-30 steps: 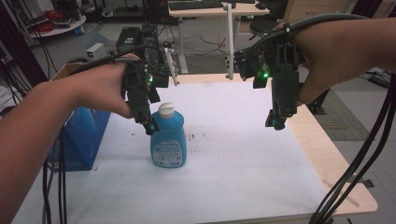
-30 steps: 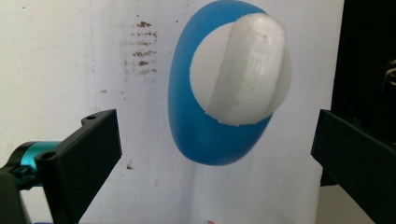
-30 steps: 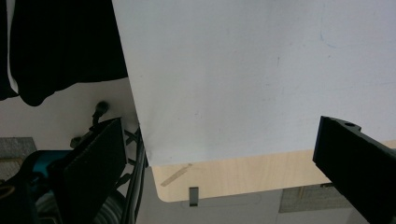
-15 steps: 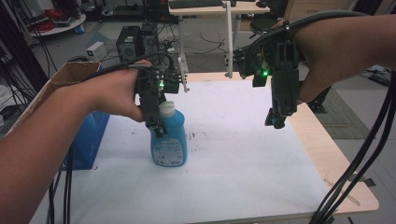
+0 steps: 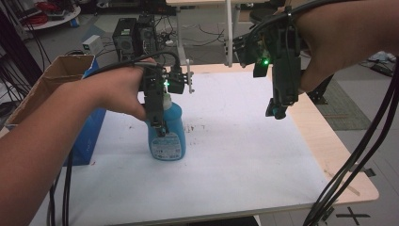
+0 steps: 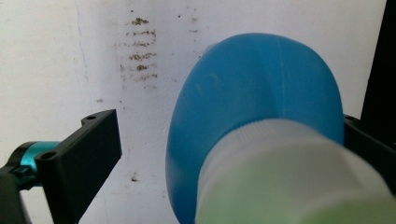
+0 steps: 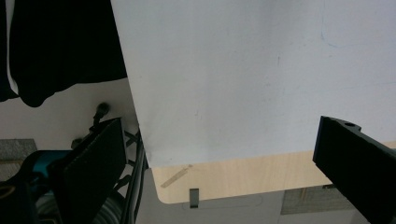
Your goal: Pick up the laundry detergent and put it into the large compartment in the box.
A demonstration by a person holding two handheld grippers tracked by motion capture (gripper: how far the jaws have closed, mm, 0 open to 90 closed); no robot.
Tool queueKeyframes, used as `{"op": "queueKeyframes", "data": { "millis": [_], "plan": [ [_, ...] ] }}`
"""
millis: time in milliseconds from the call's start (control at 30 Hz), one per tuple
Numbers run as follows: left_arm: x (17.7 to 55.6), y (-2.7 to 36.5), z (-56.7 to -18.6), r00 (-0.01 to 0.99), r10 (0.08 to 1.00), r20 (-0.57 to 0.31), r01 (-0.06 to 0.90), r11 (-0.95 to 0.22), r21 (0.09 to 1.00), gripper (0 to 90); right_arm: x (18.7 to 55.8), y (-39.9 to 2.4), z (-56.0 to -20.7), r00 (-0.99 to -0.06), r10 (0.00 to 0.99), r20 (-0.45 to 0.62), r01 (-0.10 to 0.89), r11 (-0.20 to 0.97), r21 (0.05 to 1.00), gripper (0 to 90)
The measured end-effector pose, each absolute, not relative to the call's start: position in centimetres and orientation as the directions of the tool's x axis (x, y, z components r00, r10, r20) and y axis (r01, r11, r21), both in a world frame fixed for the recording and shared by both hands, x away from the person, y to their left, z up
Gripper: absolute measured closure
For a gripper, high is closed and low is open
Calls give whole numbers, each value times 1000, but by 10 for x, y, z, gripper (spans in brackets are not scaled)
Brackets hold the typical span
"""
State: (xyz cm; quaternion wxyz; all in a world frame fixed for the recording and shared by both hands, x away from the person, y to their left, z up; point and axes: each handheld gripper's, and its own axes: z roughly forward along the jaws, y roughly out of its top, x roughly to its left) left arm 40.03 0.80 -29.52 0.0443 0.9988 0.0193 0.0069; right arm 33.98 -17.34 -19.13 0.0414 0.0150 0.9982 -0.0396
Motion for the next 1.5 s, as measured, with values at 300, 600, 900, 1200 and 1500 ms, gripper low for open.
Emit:
{"op": "queueKeyframes", "data": {
  "millis": [300, 600, 900, 1200, 1500],
  "plan": [
    [399, 6, -294, 999, 36, 30, 34, -996, 79, 17, 341, -176, -194, -996, 29, -81, 35, 996, -78, 20],
    [396, 4, -294, 999, 15, 43, 12, -997, 70, 89, 340, -175, -194, -996, 25, -84, 31, 997, -73, 20],
    [395, 5, -295, 998, 12, 59, 9, -999, 51, 123, 342, -175, -194, -996, 30, -83, 36, 997, -73, 20],
    [393, 5, -294, 998, 5, 66, 2, -999, 47, 163, 345, -178, -193, -995, 42, -85, 48, 997, -66, 20],
    [393, 3, -295, 998, -4, 60, -6, -999, 36, 200, 346, -179, -194, -996, 41, -84, 47, 996, -71, 20]
  ]
}}
